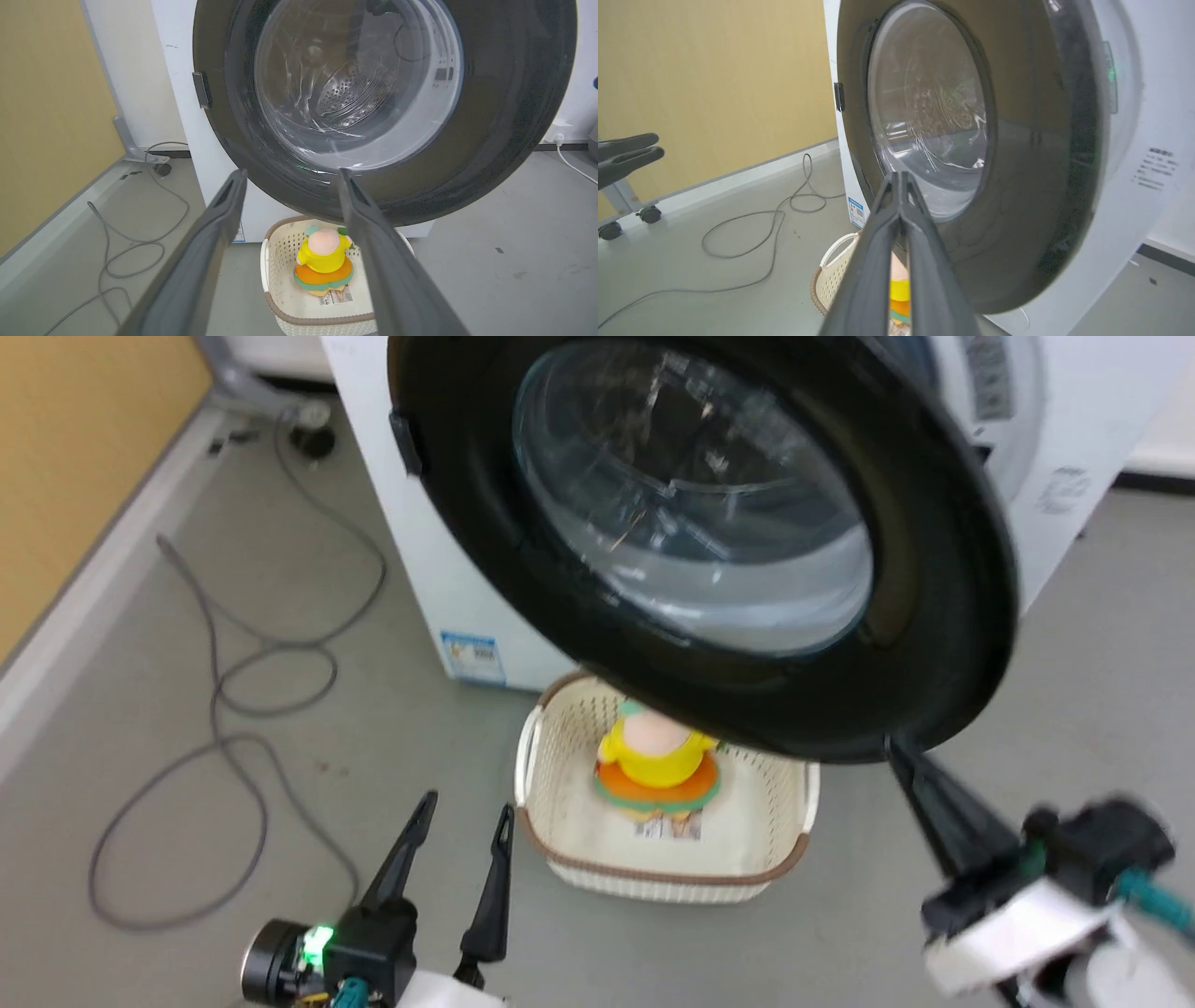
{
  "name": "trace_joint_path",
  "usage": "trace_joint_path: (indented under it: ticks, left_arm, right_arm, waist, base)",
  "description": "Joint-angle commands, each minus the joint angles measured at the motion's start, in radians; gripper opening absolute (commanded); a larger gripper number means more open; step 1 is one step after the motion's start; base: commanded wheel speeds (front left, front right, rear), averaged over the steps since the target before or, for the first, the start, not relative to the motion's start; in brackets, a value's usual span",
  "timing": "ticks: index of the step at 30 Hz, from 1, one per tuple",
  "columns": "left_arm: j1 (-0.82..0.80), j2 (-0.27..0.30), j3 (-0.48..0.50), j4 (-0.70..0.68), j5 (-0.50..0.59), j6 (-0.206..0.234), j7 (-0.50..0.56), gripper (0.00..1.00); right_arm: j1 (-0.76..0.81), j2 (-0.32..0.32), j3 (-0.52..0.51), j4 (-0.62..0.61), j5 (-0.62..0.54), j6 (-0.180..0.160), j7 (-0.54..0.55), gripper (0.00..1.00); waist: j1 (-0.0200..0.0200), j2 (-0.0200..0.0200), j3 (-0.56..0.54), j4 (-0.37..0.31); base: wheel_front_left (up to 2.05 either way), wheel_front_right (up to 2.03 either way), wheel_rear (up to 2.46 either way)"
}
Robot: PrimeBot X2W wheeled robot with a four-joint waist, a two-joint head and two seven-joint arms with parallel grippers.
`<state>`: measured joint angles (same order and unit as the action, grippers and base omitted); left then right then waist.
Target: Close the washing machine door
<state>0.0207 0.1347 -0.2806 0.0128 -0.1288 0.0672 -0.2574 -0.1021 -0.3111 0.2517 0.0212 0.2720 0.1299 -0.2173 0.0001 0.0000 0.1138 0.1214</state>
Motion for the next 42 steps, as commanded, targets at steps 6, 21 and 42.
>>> trace_joint_path:
  ticks: [6,21,42]
  left_arm:
    - [-0.056,-0.025,0.011,-0.016,0.016,-0.008,-0.004,1.0]
    - [-0.117,-0.065,0.01,-0.038,0.035,-0.018,-0.004,1.0]
    - [-0.15,-0.081,0.009,-0.032,0.038,-0.017,-0.004,1.0]
  right_arm:
    - [-0.204,-0.126,0.032,0.052,0.105,0.001,0.051,0.0]
    - [-0.509,-0.261,-0.016,0.296,0.25,0.001,0.151,0.0]
    - [-0.836,-0.236,-0.106,0.66,0.274,0.001,0.19,0.0]
  waist:
    - [-0.0001,0.0,0.108,0.057]
    - [-0.0001,0.0,0.22,0.12]
    - [-0.0001,0.0,0.266,0.142]
  base:
    - [0.0,0.0,0.0]
    - [0.0,0.0,0.0]
    - [0.0,0.0,0.0]
